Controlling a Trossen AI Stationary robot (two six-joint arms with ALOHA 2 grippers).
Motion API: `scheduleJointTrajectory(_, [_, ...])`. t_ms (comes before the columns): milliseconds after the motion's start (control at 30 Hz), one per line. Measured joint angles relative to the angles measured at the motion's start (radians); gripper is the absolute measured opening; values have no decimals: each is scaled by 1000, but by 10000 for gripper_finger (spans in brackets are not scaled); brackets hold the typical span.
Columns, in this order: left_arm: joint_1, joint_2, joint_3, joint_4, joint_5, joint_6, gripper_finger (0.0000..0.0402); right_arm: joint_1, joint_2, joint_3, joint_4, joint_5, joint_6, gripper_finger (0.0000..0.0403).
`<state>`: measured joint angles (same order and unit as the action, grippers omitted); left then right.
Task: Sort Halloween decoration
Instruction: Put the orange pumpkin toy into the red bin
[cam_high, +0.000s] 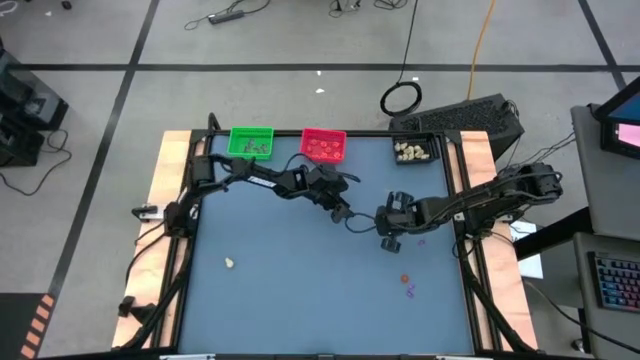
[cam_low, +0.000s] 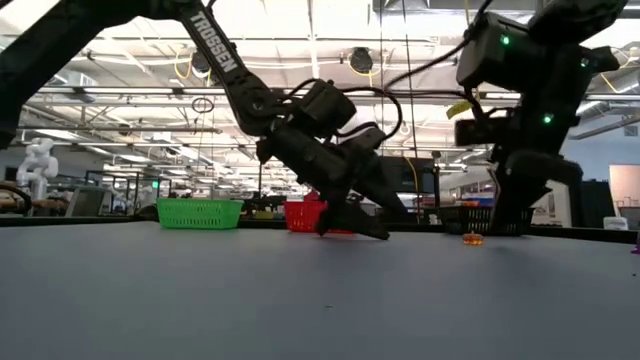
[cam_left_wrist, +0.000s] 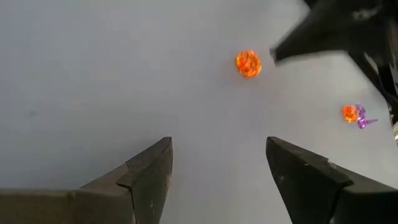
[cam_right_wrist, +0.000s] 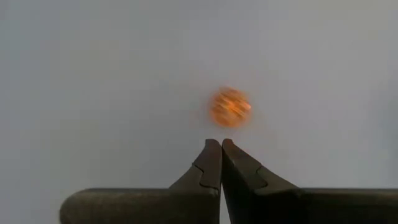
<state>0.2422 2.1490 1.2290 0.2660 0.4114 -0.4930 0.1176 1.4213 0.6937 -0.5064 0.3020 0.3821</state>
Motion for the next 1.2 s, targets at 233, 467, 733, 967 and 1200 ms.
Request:
scheduleJointTrajectory(233, [-3, 33, 43, -19, 3, 0, 263, -25, 45, -1, 5, 56, 16, 0])
scheduleJointTrajectory(467, [-8, 34, 44, -24, 3, 3, 263, -59, 107, -1, 202, 30, -66, 0])
scheduleJointTrajectory(733, [-8, 34, 44, -31, 8, 5, 263, -65, 98, 1, 260, 10, -117, 0])
scheduleJointTrajectory(967, [-8, 34, 43, -33, 10, 4, 263, -87, 113, 1, 270, 9, -140, 0])
scheduleJointTrajectory(1200, [-8, 34, 43, -34, 11, 4, 263, -126, 116, 2, 339, -19, -183, 0])
